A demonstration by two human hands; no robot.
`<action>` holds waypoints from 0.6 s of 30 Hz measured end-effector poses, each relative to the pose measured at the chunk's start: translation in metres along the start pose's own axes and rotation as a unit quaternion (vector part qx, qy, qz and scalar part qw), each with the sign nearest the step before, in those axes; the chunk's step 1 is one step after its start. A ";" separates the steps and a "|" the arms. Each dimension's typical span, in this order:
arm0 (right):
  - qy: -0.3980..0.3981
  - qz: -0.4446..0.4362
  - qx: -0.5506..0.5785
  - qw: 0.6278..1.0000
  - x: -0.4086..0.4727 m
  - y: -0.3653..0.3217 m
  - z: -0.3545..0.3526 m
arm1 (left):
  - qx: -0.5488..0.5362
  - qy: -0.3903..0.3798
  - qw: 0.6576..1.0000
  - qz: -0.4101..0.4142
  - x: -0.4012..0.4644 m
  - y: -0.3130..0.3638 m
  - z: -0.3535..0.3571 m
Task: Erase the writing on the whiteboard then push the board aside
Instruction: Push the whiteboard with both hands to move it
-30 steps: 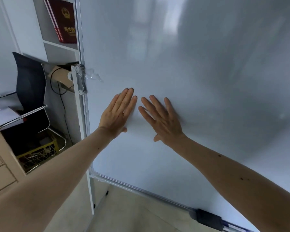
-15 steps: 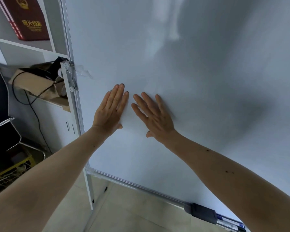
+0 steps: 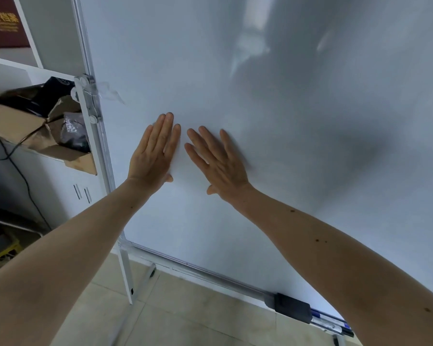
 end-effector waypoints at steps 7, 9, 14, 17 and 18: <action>0.010 -0.001 -0.007 1.000 -0.004 -0.002 -0.001 | -0.009 0.014 1.000 0.011 -0.002 0.001 -0.001; 0.011 -0.003 -0.011 1.000 -0.006 -0.004 -0.004 | -0.008 0.013 1.000 0.012 -0.006 0.000 -0.003; 0.000 0.005 -0.015 1.000 -0.013 -0.002 -0.007 | -0.027 0.022 0.999 0.013 -0.011 0.001 -0.012; 0.008 0.013 -0.005 1.000 -0.030 0.009 -0.007 | -0.038 0.032 0.998 0.031 -0.012 0.013 -0.020; 0.018 0.016 0.004 1.000 -0.040 0.016 -0.008 | -0.043 0.040 0.997 0.046 -0.012 0.022 -0.025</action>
Point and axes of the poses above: each hand's wrist, its own x-axis towards the middle knuckle, its own z-axis out of the palm, y = z × x, the point moved 7 cm from there along x, towards the middle knuckle, and after that the axes turned 3 degrees about x, right-handed, at the moved point
